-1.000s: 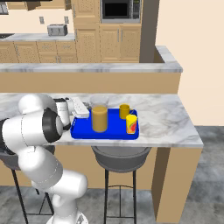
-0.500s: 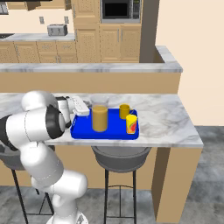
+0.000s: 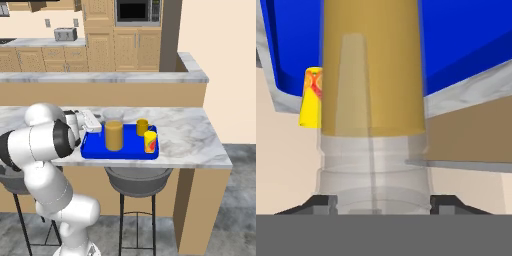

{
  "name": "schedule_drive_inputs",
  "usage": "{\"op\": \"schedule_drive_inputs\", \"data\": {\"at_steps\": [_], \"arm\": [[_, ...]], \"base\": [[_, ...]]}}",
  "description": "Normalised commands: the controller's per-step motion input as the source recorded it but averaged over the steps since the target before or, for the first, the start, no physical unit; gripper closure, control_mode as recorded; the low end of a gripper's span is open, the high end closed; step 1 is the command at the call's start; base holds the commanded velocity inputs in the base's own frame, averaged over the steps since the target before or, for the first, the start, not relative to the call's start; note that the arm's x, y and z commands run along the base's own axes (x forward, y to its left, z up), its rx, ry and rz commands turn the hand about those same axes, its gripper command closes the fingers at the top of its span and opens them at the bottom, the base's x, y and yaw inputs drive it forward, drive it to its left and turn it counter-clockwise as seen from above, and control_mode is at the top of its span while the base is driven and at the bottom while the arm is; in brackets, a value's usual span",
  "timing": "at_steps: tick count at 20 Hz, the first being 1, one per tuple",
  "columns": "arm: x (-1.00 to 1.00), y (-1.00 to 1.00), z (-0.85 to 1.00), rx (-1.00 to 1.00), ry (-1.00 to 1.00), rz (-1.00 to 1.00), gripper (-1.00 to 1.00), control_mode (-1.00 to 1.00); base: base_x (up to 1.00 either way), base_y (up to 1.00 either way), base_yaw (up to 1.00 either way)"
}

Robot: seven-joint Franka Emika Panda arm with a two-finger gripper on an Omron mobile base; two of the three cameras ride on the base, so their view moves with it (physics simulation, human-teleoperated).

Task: There is a tray on the dining counter. Grab the cup, mug, and pitcher and place them on the tray. The pitcher may be placed next to the tray if it cannot fit the tray.

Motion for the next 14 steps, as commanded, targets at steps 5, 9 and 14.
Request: {"op": "schedule_drive_inputs", "data": {"at_steps": [5,9,14], "arm": [[-0.01,0.0,0.01,0.0,0.0,0.0,-1.0,-1.0],[-0.03,0.0,0.0,0.0,0.0,-0.02,-1.0,-1.0],[-0.66,0.29,0.13,0.0,-0.03,0.0,-1.0,-1.0]], "base": [[0.0,0.0,0.0],[0.0,0.0,0.0],[0.0,0.0,0.0]]}}
